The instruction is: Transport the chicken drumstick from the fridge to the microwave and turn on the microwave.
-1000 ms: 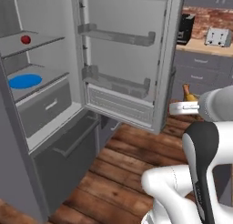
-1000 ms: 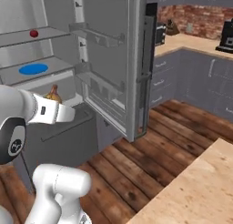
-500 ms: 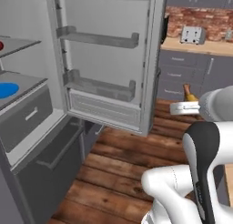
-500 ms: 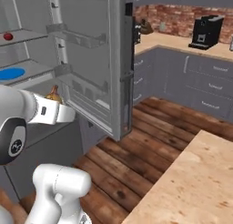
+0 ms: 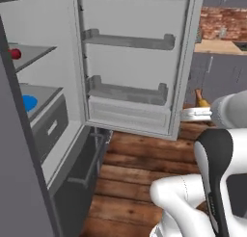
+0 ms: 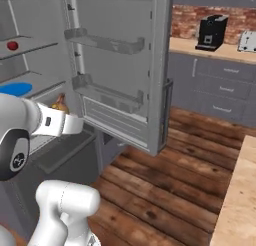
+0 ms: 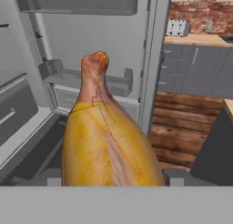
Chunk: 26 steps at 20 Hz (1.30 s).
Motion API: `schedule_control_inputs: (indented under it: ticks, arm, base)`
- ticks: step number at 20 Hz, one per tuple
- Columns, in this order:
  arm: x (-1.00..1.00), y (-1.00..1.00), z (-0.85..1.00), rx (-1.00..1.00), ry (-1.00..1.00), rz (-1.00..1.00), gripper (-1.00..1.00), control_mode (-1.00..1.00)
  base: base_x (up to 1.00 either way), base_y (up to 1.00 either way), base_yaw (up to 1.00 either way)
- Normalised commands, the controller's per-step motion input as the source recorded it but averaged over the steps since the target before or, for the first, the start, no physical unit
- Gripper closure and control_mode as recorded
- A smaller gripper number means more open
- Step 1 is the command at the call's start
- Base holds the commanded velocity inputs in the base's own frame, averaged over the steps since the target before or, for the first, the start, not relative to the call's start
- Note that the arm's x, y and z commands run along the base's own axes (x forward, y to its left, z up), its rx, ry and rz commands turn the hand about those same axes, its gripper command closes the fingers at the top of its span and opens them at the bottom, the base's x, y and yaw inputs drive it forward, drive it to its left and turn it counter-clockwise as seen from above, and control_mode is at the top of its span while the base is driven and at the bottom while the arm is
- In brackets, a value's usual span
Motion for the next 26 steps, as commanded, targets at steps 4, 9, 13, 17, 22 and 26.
schedule_control_inputs:
  ticks: [4, 9, 13, 17, 22, 26]
  arm:
    - [0.0, 0.0, 0.0, 0.0, 0.0, 0.0, 1.0, 1.0]
    - [0.0, 0.0, 0.0, 0.0, 0.0, 0.0, 1.0, 1.0]
    - [0.0, 0.0, 0.0, 0.0, 0.0, 0.0, 1.0, 1.0]
    - [0.0, 0.0, 0.0, 0.0, 0.0, 0.0, 1.0, 1.0]
    - [0.0, 0.0, 0.0, 0.0, 0.0, 0.0, 1.0, 1.0]
    - [0.0, 0.0, 0.0, 0.0, 0.0, 0.0, 1.0, 1.0]
  base:
    - [-0.24, 0.57, -0.37]
    - [-0.34, 0.1, -0.46]
    - [-0.19, 0.0, -0.43]
    - [0.0, -0.02, -0.25]
    - [0.06, -0.02, -0.07]
    - [0.13, 0.0, -0.01]
